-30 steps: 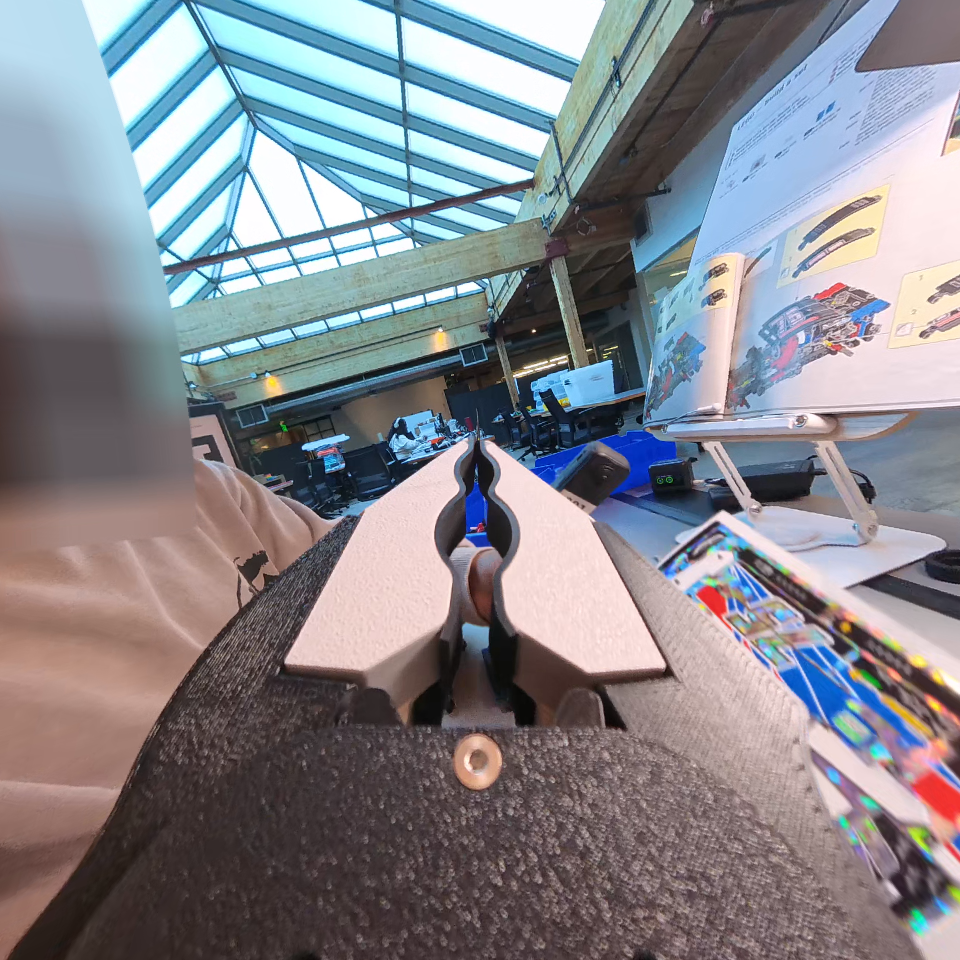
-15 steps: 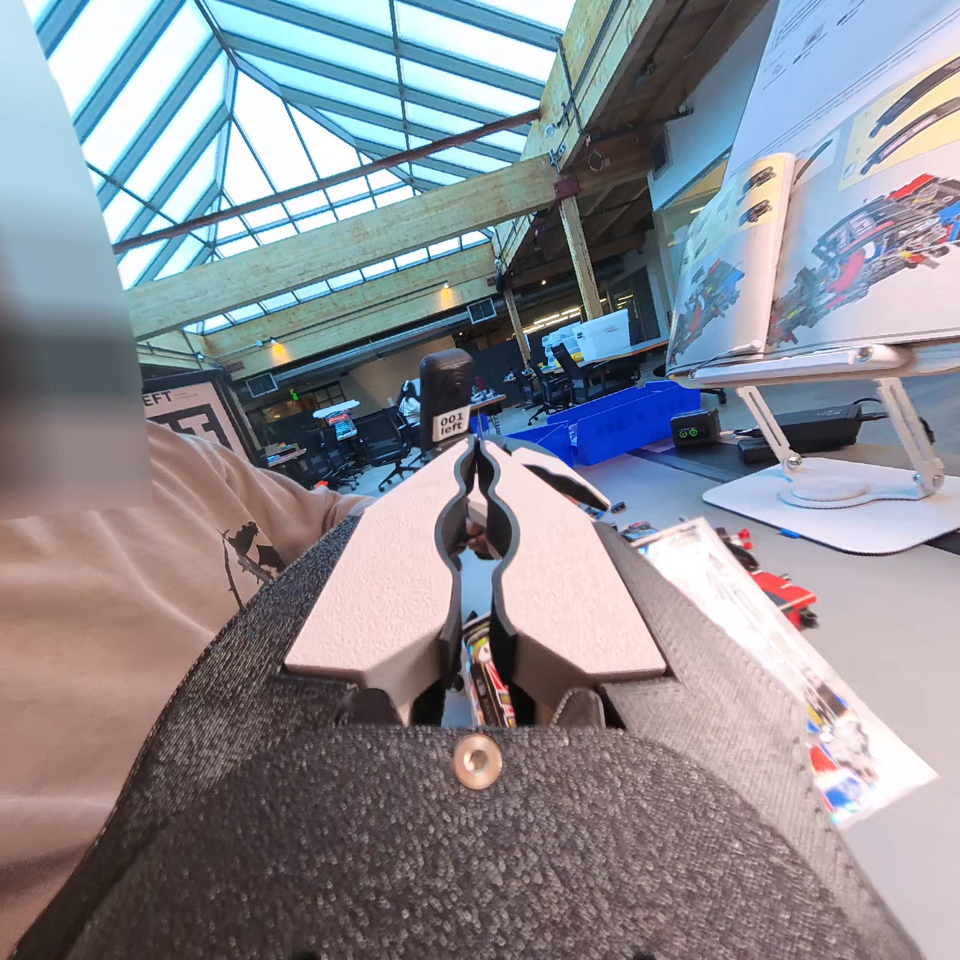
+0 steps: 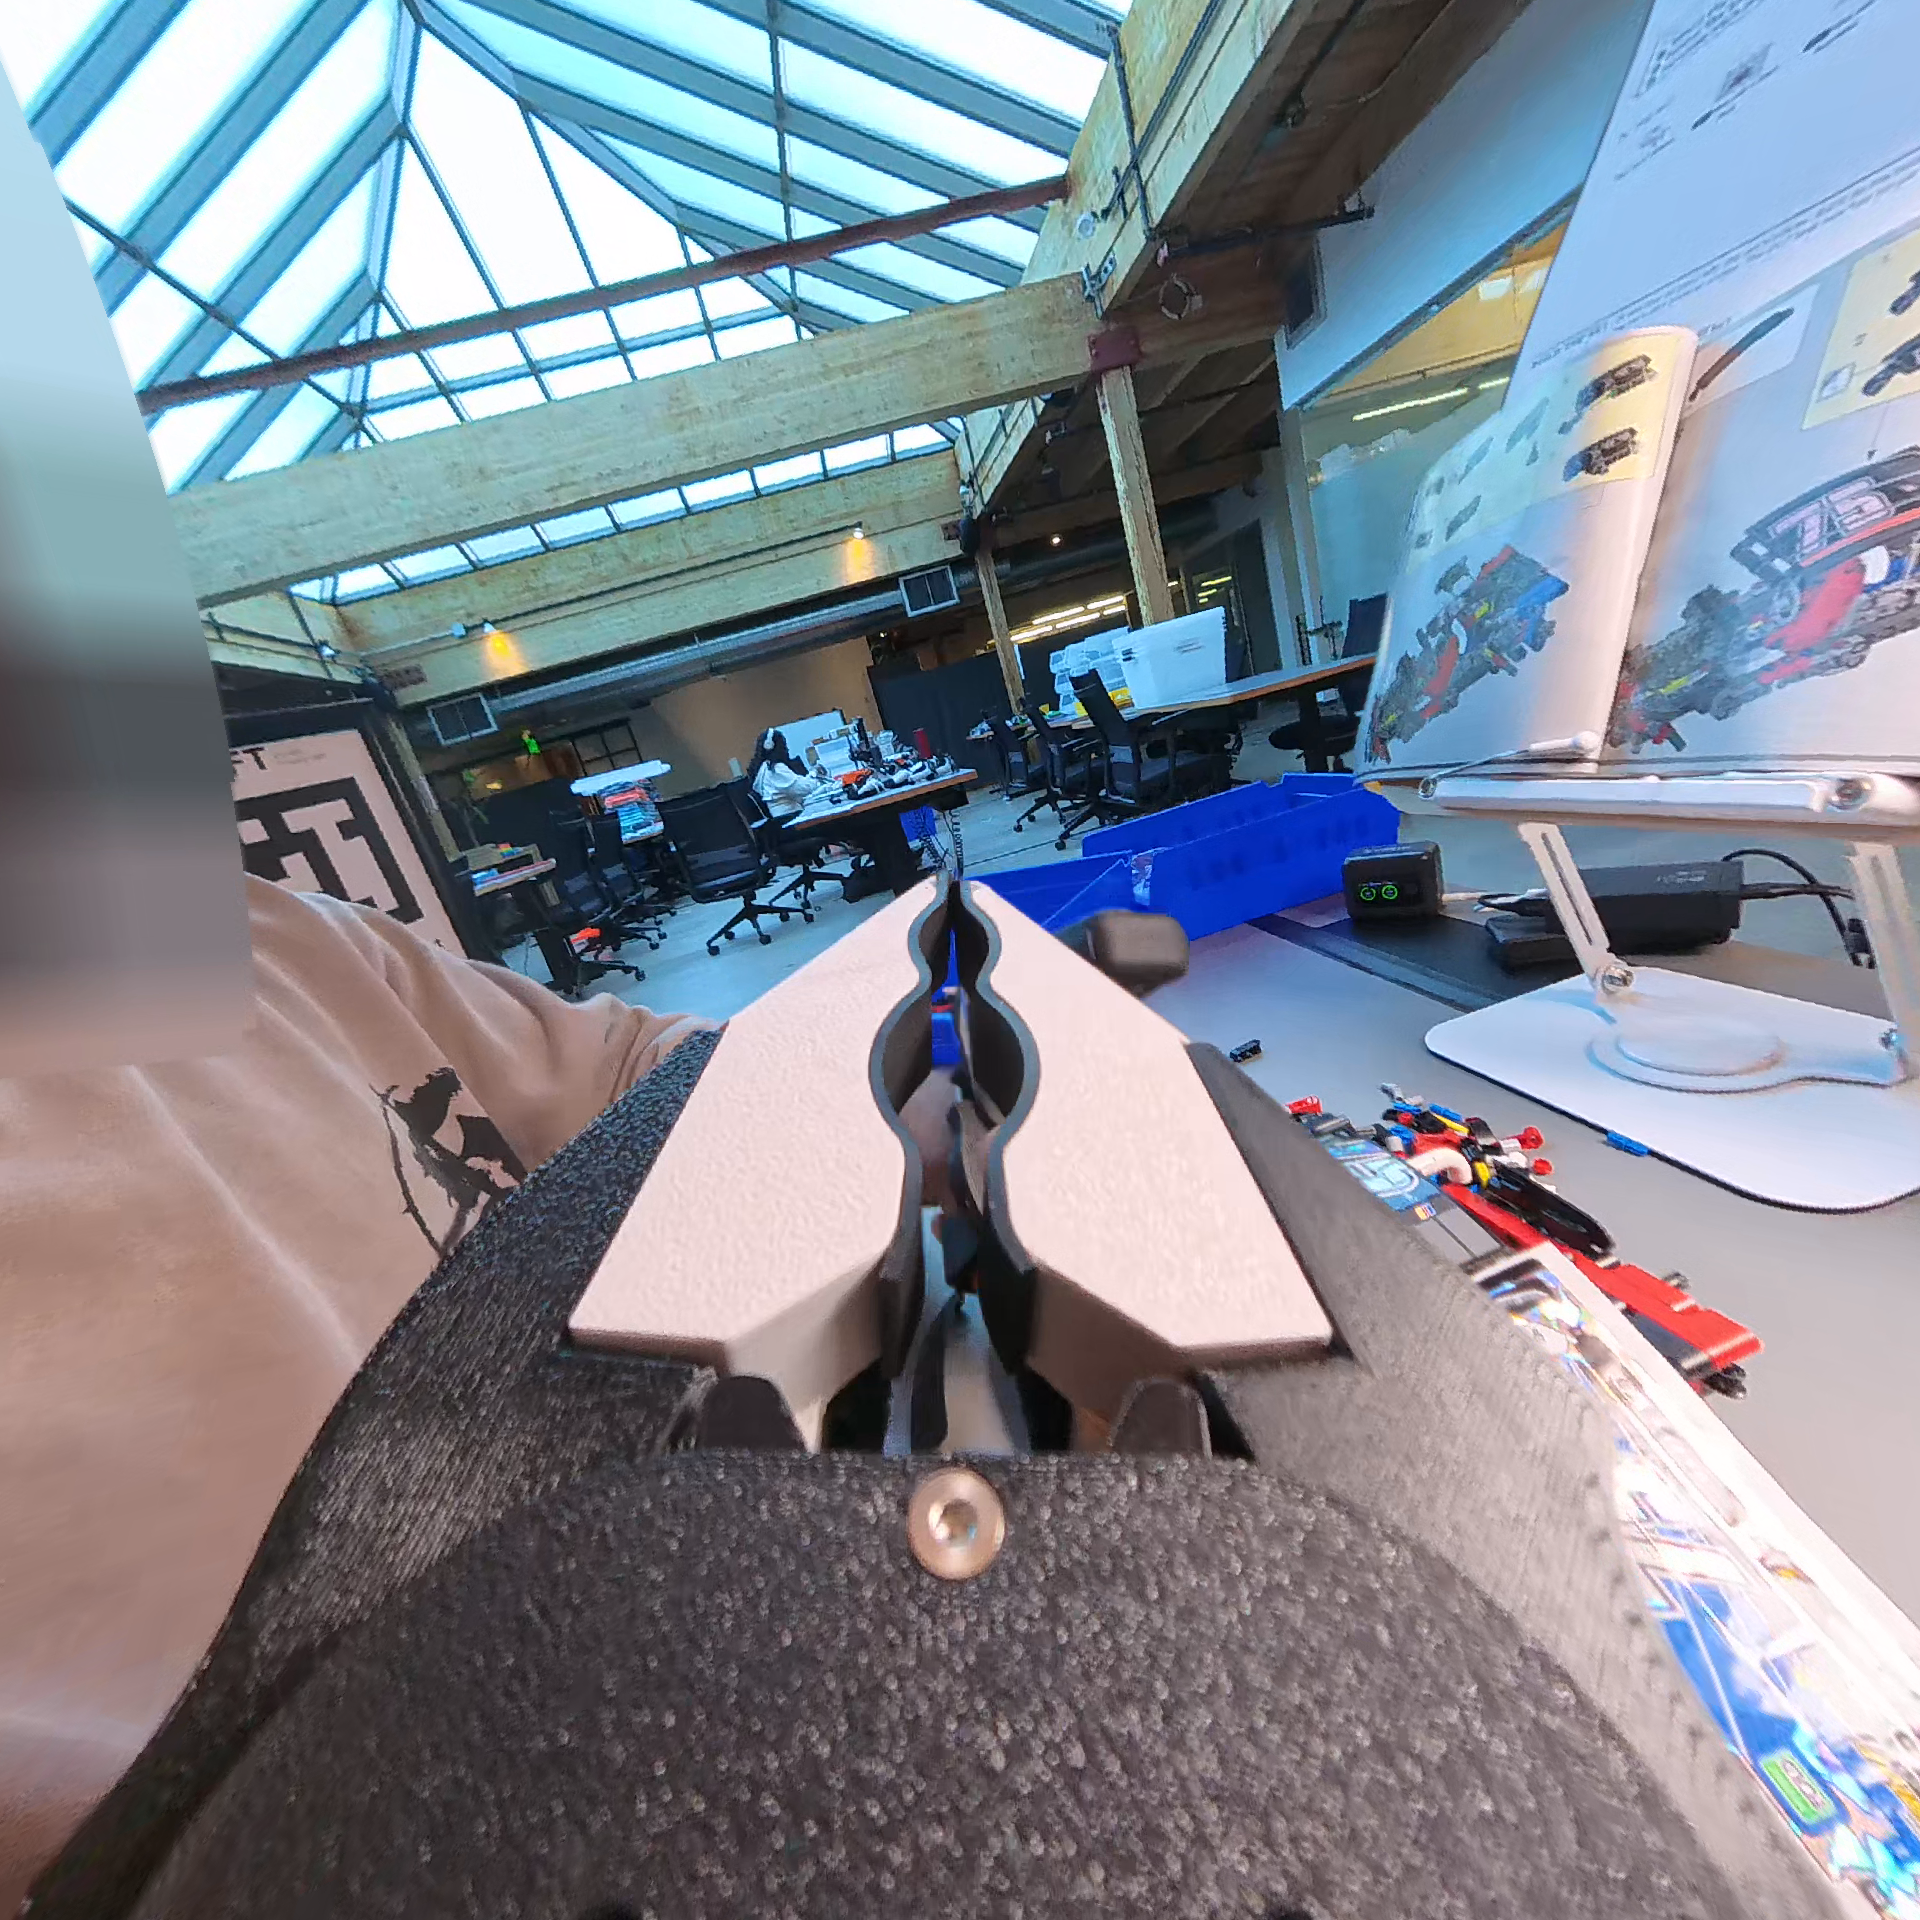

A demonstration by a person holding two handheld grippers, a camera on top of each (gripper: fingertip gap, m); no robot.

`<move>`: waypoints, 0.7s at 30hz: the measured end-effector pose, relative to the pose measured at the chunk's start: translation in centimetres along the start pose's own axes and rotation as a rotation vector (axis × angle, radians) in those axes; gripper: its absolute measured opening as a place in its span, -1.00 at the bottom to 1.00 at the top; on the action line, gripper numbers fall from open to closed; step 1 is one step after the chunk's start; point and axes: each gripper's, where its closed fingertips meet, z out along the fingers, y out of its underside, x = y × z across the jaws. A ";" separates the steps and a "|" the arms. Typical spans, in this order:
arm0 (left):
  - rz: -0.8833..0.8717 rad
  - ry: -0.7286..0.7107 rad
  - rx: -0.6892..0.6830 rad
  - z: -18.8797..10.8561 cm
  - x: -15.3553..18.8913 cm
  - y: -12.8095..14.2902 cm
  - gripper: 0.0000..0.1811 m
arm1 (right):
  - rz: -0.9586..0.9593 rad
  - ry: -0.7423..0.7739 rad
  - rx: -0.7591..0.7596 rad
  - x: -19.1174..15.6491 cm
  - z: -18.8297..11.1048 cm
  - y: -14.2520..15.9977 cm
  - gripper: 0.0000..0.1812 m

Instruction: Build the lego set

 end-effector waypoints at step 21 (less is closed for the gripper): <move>-0.050 0.199 0.481 -10.7 3.2 -3.7 -0.65 | -0.479 0.401 -0.079 -0.4 1.5 2.3 -1.00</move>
